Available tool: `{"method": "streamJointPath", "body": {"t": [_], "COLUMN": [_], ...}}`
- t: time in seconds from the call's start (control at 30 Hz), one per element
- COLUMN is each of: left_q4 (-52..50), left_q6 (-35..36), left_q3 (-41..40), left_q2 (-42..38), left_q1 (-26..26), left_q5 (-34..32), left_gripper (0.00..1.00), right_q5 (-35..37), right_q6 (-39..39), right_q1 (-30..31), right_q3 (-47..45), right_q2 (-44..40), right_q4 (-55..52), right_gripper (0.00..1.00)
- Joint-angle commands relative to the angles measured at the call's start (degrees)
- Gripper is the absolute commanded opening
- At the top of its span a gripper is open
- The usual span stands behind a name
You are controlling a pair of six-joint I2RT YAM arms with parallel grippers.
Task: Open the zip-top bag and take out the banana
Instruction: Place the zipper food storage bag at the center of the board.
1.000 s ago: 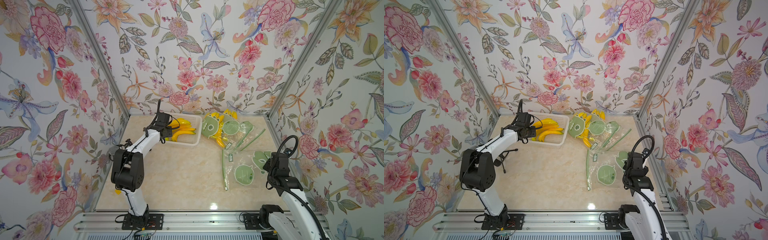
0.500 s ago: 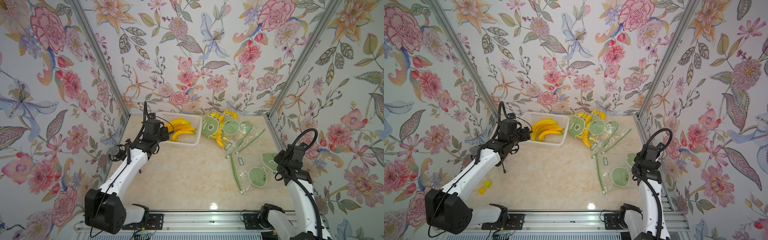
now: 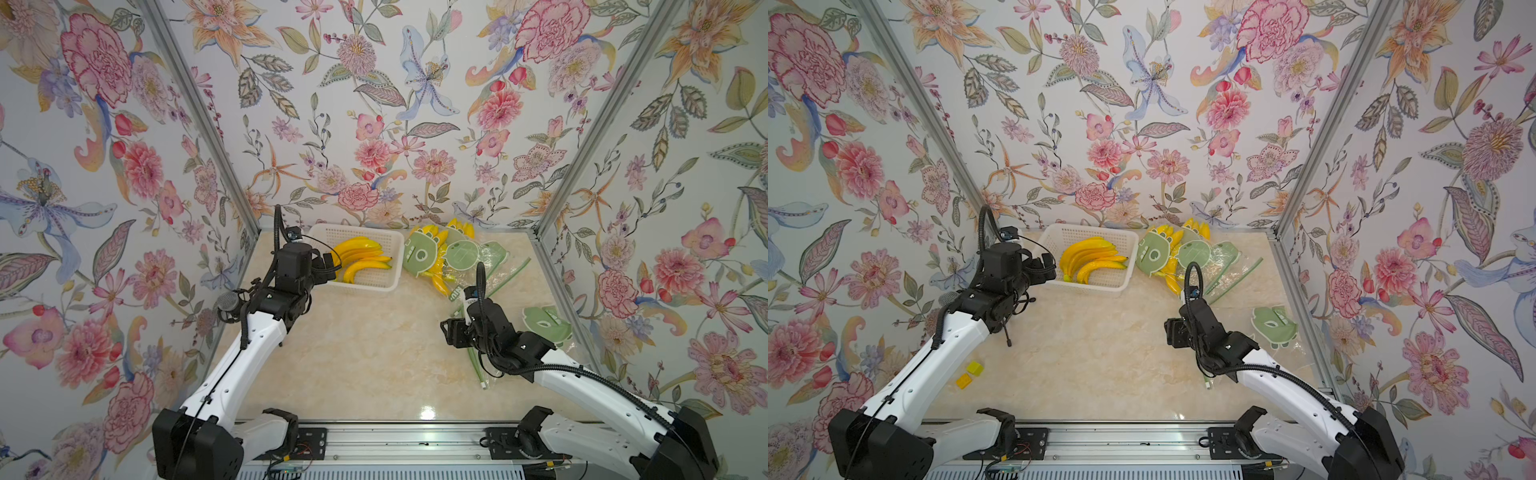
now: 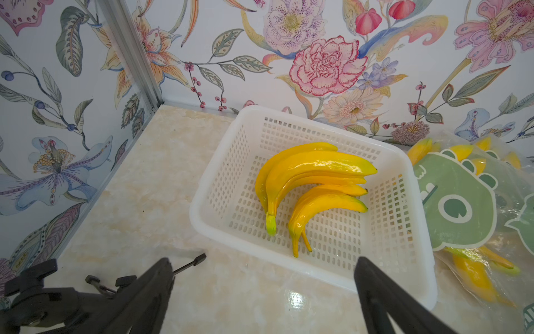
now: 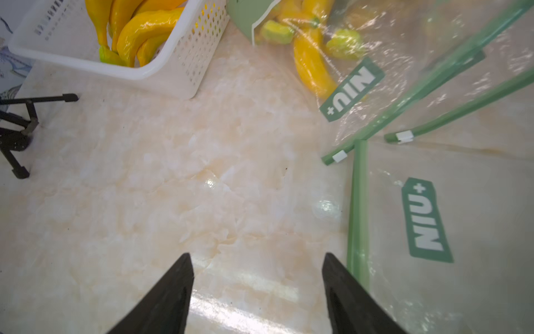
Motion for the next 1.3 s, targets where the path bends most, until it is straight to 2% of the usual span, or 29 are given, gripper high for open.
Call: {"method": "streamJointPath", "body": {"t": [0.0,0.13,0.3,0.53,0.7,0.93,1.27], "left_q4": [-0.07,2.09,5.23,9.27,10.47,13.84,16.65], "left_q6": [-1.72,-1.99,-4.7,-6.19,-6.35,-7.65,-7.94], "left_q3": [-1.11,-4.24,-8.12,-11.62,-12.24,-13.57,-15.69], "left_q2": [-0.22,-0.78,-0.4,1.1,1.99,5.16,8.06], "left_q1": [0.43,-1.28,-9.13,-16.64,-21.34,-27.38,-32.84], "left_q5": [0.38,2.81,-0.84,-3.39,-4.82,-5.81,-6.86], "left_gripper": [0.99,0.99,0.99,0.99,0.99,0.98,0.91], "right_q5": [-1.29,0.54,-0.15,-3.66,-7.09,-15.55,-20.61], "right_q6": [5.09,7.74,9.01,4.1,-1.59,-6.17,-5.62], "right_q1": [1.68,-0.54,-10.97,-23.19,-27.85,-40.17,-45.13], "right_q3": [-1.54,-3.53,-7.31,-7.71,-1.95,10.45,24.56], "right_q2": [5.04,10.1,8.82,3.36,0.66,10.77,29.43], "right_q4": [3.79,3.93,3.96,3.17,3.31,6.72,10.37], "right_gripper": [0.7,0.73,0.73,0.73,0.73,0.67,0.56]}}
